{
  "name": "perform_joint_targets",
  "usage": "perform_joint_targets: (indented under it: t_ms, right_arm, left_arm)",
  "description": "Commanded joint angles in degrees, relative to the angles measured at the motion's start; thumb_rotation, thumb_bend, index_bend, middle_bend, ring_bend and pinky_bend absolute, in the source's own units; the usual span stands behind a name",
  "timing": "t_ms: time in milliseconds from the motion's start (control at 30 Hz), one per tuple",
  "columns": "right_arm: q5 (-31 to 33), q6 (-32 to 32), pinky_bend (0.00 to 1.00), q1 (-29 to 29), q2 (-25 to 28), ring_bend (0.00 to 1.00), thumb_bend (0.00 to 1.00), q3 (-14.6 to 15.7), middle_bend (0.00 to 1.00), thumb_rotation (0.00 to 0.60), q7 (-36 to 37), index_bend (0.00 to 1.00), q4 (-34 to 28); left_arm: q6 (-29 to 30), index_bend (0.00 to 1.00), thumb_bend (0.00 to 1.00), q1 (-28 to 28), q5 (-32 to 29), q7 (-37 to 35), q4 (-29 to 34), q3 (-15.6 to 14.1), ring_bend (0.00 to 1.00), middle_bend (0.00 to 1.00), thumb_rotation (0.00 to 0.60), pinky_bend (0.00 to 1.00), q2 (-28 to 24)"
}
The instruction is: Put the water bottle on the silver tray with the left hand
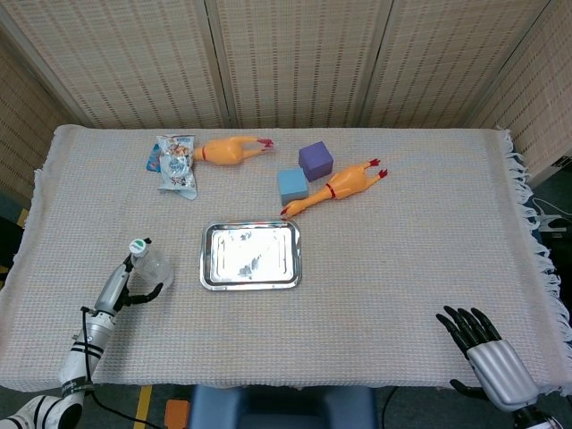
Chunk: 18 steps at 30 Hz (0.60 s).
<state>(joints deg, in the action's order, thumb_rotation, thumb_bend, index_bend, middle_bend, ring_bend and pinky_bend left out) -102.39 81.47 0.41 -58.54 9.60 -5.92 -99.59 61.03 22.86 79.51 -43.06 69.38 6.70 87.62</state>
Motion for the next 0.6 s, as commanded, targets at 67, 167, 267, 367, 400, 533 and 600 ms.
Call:
perform_joint_targets:
  t_ms: [67, 167, 267, 367, 400, 533, 600]
  right_arm:
    - [0.13, 0.03, 0.0, 0.03, 0.06, 0.0, 0.0, -0.03, 0.0, 0.6, 0.21, 0.0, 0.03]
    - [0.31, -0.23, 0.0, 0.14, 0.13, 0.0, 0.0, -0.02, 0.0, 0.6, 0.21, 0.0, 0.02]
    - [0.27, -0.26, 0.0, 0.19, 0.23, 0.0, 0.0, 0.05, 0.0, 0.6, 0.35, 0.0, -0.05]
    - [0.08, -0.15, 0.0, 0.18, 0.29, 0.0, 0.0, 0.16, 0.0, 0.6, 0.51, 0.0, -0.07]
    - [0.03, -0.21, 0.0, 0.2, 0.31, 0.0, 0.0, 0.21, 0.0, 0.6, 0.53, 0.0, -0.07]
    - [-0.05, -0.38, 0.0, 0.23, 0.27, 0.0, 0.0, 0.33, 0.0, 0.6, 0.26, 0.0, -0.12]
    - [-0.04, -0.45, 0.0, 0.23, 0.25, 0.0, 0.0, 0.36, 0.0, 0.6, 0.14, 0.0, -0.15]
  left_arm:
    - [0.32, 0.0, 0.34, 0.41, -0.01, 0.61, 0.42, 0.47, 0.0, 0.0, 0.6, 0.0, 0.51]
    - [0.92, 0.0, 0.34, 0.58, -0.06, 1.66, 0.49, 0.81, 0.0, 0.0, 0.6, 0.0, 0.94]
    - [1.0, 0.0, 0.34, 0.6, -0.9, 3.31, 0.44, 1.2, 0.0, 0.0, 0.6, 0.02, 1.15]
    - [0.94, 0.06, 0.36, 0.36, -2.16, 4.52, 0.51, 1.62, 0.0, 0.09, 0.6, 0.11, 1.31]
    - [0.75, 0.09, 0.37, 0.26, -2.61, 4.96, 0.52, 1.66, 0.02, 0.13, 0.6, 0.13, 1.27]
    - [0.7, 0.19, 0.43, -0.07, -3.32, 5.46, 0.77, 1.8, 0.13, 0.3, 0.6, 0.29, 1.17]
    - [0.92, 0.22, 0.45, -0.22, -3.38, 5.39, 1.06, 1.89, 0.18, 0.35, 0.6, 0.34, 1.08]
